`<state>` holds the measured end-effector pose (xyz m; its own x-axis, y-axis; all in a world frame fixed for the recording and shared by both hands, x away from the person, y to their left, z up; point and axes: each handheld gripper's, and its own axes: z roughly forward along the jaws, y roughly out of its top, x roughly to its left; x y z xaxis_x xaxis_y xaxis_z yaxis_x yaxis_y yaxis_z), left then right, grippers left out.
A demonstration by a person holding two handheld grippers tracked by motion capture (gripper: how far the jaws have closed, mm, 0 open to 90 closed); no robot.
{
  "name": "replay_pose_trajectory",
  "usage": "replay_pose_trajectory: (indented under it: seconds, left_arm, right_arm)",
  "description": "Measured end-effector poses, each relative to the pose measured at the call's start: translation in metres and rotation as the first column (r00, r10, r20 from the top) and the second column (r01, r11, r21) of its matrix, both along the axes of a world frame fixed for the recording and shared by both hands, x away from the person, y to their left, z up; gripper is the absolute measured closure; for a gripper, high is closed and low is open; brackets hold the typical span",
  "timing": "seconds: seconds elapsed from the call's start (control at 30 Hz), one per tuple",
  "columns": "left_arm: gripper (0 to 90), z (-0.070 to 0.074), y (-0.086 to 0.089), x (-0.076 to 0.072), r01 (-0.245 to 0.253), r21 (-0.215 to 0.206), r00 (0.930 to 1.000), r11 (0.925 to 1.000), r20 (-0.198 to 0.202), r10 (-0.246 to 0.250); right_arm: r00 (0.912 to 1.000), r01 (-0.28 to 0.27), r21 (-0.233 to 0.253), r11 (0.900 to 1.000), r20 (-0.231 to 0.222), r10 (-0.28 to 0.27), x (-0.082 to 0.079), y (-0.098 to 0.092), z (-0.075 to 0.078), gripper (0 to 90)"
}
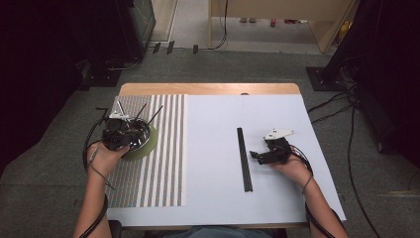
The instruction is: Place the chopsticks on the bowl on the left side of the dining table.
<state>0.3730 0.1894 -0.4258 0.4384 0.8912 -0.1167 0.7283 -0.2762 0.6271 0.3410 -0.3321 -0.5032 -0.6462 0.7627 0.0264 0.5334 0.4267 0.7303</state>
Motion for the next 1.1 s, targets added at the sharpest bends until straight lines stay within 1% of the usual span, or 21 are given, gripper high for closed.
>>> replay_pose_trajectory:
  seconds: [0.07,0.17,0.43,0.57,0.73,0.83,0.9,1.0,1.1]
  left_arm:
    - [87.4,0.0,0.002,0.0,0.006,-0.009,1.0,0.9999,-0.006,-0.006]
    - [87.3,0.0,0.003,-0.001,0.013,-0.006,0.9999,0.9999,0.001,-0.013]
    - [87.2,0.0,0.012,-0.003,-0.011,0.011,0.9999,0.9999,0.011,0.011]
    - [86.9,0.0,0.016,-0.004,-0.033,0.042,0.9992,0.9986,0.025,0.032]
    - [86.8,0.0,0.021,-0.004,-0.047,0.035,0.9985,0.9982,0.029,0.046]
    - [86.6,0.0,0.023,-0.004,-0.049,0.028,0.9986,0.9984,0.022,0.049]
    - [86.5,0.0,0.024,-0.004,-0.053,0.038,0.9984,0.9979,0.022,0.052]
    - [86.6,0.0,0.026,-0.005,-0.064,0.038,0.9977,0.9972,0.025,0.063]
    - [86.4,0.0,0.027,-0.005,-0.069,0.048,0.9973,0.9965,0.029,0.067]
  right_arm:
    - [1.0,0.0,0.001,1.0,0.0,0.0,0.0,0.0,0.0,13.3]
    - [1.0,0.0,0.001,1.0,0.0,0.0,0.0,0.0,0.0,13.3]
    - [1.0,0.0,0.001,1.0,0.0,0.0,0.0,0.0,0.0,13.3]
    - [1.0,0.0,0.0,1.0,0.0,0.0,0.0,0.0,0.0,13.3]
    - [1.0,0.0,0.001,1.0,0.0,0.0,0.0,0.0,0.0,13.3]
    - [1.0,0.0,0.0,1.0,0.0,0.0,0.0,0.0,0.0,13.3]
    - [1.0,0.0,0.0,1.0,0.0,0.0,0.0,0.0,0.0,13.3]
    - [1.0,0.0,0.001,1.0,0.0,0.0,0.0,0.0,0.0,13.3]
    - [1.0,0.0,0.001,1.0,0.0,0.0,0.0,0.0,0.0,13.3]
